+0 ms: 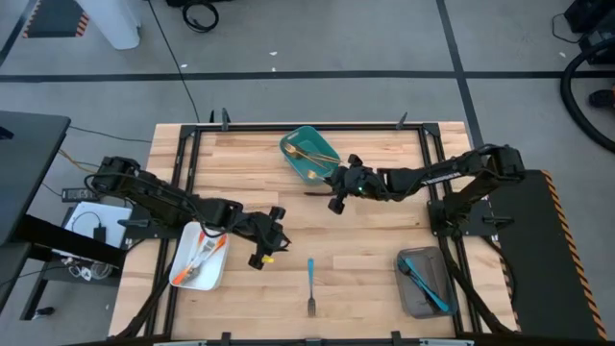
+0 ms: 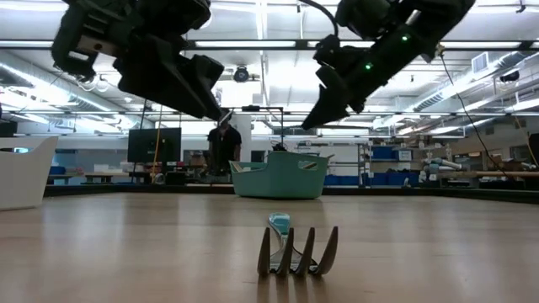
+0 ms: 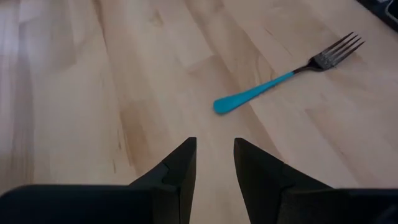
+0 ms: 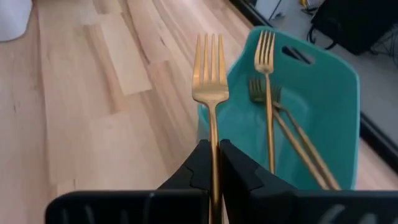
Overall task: Sort silverware by color (type)
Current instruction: Put the gold fork into the green bin
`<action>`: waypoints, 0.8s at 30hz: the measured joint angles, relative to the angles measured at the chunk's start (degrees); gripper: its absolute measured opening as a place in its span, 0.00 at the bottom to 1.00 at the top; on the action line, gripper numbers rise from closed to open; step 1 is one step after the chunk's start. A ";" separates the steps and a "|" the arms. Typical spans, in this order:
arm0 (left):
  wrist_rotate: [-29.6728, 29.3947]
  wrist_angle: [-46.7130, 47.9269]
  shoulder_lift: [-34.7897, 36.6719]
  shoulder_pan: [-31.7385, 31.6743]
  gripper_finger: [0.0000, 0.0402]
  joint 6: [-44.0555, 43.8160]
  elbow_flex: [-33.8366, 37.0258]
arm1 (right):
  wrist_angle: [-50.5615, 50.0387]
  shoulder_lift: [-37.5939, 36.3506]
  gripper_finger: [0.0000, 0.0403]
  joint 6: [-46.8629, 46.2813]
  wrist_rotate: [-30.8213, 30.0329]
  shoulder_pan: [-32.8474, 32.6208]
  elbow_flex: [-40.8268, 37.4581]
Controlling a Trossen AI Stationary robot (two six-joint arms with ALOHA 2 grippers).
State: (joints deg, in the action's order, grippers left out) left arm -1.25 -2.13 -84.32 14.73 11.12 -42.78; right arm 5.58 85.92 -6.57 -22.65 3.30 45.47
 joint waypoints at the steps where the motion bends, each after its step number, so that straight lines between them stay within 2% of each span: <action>1: -0.31 -0.25 -0.02 0.43 0.29 0.00 0.00 | -0.06 0.36 0.06 0.74 0.45 0.50 0.65; 4: -0.59 -1.22 -0.02 1.69 0.29 -0.01 0.70 | -0.05 1.93 0.06 2.46 1.75 2.15 2.50; 10: -1.39 -10.59 -0.04 3.19 0.29 -1.87 6.25 | 0.53 5.08 0.06 4.81 3.02 5.59 6.59; 19: -3.63 -11.62 -0.04 3.47 0.29 -3.41 8.35 | 1.16 7.62 0.06 7.44 6.26 10.96 10.27; 24: -3.62 -12.10 -0.04 3.53 0.29 -3.74 8.31 | 2.57 11.43 0.06 9.93 8.55 13.18 13.38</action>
State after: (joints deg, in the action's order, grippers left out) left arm -4.86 -14.23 -84.36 18.26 7.37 -34.48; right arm 8.15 97.35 3.36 -14.11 16.48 58.85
